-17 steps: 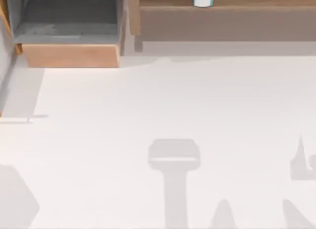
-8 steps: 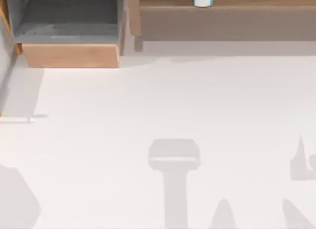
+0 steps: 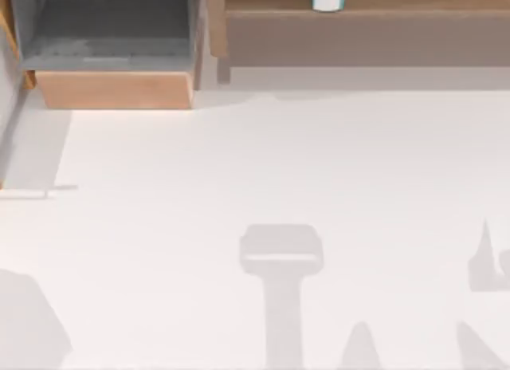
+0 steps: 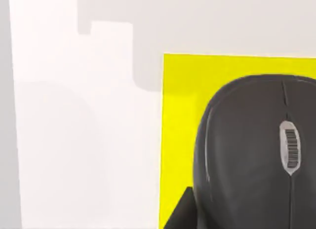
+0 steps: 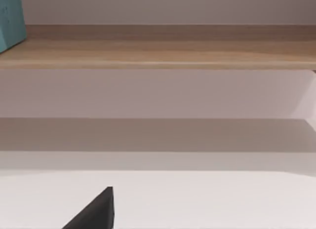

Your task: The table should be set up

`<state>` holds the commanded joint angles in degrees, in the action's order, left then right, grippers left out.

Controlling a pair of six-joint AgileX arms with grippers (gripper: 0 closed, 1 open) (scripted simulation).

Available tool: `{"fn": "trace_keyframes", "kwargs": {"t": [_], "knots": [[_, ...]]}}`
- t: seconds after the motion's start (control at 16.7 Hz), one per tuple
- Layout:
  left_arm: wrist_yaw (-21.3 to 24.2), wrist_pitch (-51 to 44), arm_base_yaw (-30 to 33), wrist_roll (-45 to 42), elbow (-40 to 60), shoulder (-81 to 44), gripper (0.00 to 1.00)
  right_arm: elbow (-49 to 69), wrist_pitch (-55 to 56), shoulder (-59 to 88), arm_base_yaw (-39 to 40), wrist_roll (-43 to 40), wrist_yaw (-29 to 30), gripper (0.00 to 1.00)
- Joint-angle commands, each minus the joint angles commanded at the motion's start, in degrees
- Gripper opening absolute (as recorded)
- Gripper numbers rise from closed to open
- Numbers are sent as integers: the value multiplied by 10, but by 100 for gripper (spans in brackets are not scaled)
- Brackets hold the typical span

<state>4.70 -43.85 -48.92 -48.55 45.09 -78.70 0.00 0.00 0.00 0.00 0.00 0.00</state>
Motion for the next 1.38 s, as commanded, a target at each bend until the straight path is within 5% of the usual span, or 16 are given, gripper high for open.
{"fn": "trace_keyframes", "kwargs": {"t": [1.2,1.38], "knots": [[-5,4,0,1,-48,-44,0,0,0,0,0,0,0,100],[-5,4,0,1,-48,-44,23,0,0,0,0,0,0,100]]}}
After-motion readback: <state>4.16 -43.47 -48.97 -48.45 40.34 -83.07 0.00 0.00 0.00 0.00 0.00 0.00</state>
